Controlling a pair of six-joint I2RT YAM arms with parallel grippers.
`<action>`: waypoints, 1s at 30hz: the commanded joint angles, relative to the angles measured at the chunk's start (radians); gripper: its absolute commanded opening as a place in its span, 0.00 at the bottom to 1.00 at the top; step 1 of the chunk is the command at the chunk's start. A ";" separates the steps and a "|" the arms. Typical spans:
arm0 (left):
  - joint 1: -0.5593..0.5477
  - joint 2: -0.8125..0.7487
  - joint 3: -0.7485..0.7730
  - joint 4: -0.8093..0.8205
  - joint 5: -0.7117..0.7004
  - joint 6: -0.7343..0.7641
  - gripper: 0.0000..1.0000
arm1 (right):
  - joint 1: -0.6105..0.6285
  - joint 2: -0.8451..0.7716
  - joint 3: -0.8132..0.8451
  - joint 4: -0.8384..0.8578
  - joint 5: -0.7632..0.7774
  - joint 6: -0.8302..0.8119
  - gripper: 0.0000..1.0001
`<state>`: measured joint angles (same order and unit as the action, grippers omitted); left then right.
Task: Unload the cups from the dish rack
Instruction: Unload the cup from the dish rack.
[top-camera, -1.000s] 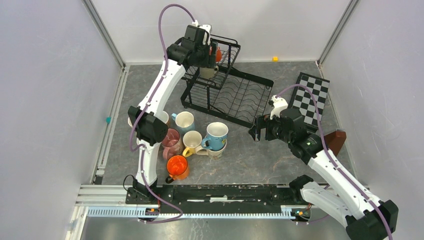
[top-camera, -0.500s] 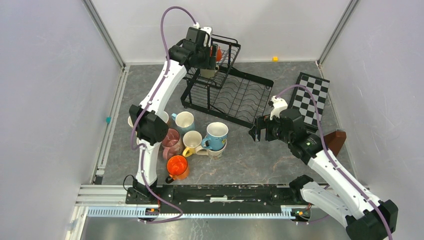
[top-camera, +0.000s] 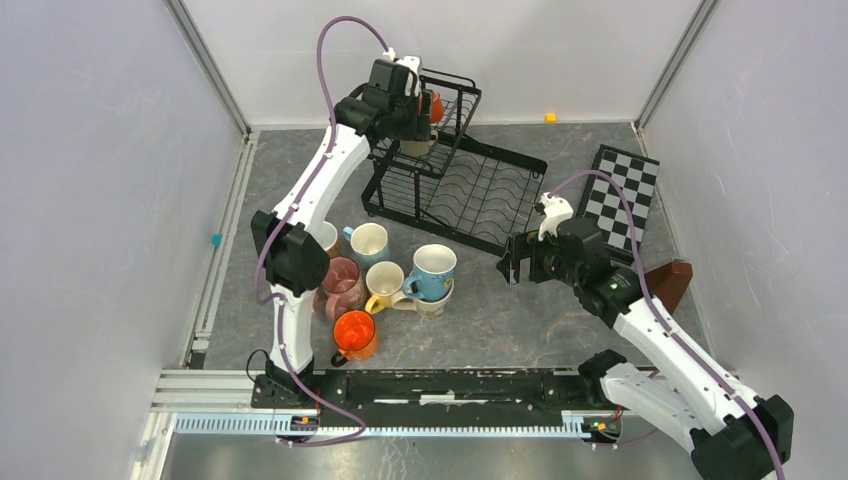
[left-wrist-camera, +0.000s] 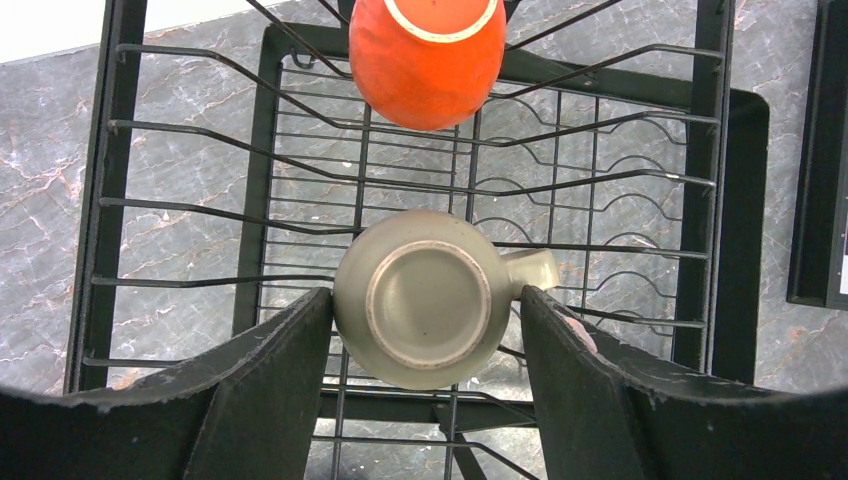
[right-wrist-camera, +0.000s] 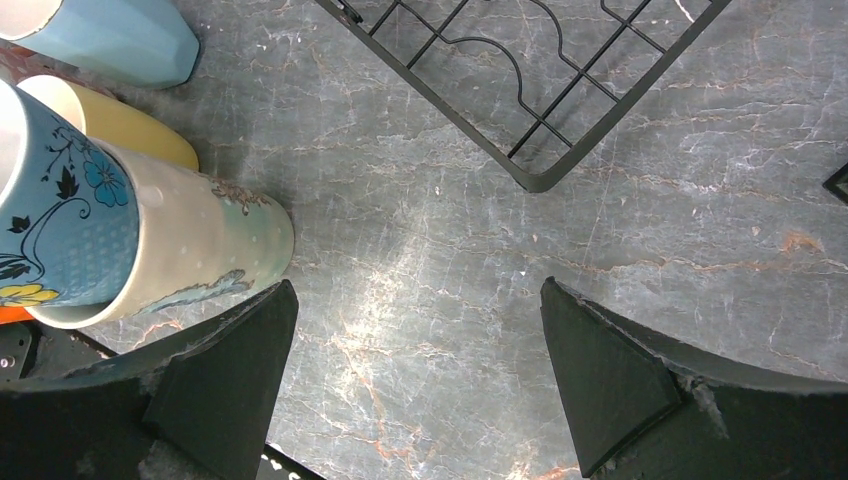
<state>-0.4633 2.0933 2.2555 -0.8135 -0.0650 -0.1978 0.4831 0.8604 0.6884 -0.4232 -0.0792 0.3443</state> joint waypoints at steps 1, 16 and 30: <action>-0.009 -0.006 -0.031 -0.025 -0.001 -0.016 0.74 | -0.003 0.007 -0.011 0.034 -0.009 -0.004 0.98; -0.032 -0.003 0.037 -0.121 -0.024 0.070 0.74 | -0.002 0.015 -0.010 0.035 -0.014 -0.003 0.98; -0.036 0.083 0.119 -0.141 -0.068 0.087 0.78 | -0.001 0.018 -0.010 0.028 -0.019 0.000 0.98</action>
<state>-0.4892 2.1635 2.3375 -0.9684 -0.1101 -0.1505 0.4831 0.8803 0.6830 -0.4194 -0.0902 0.3443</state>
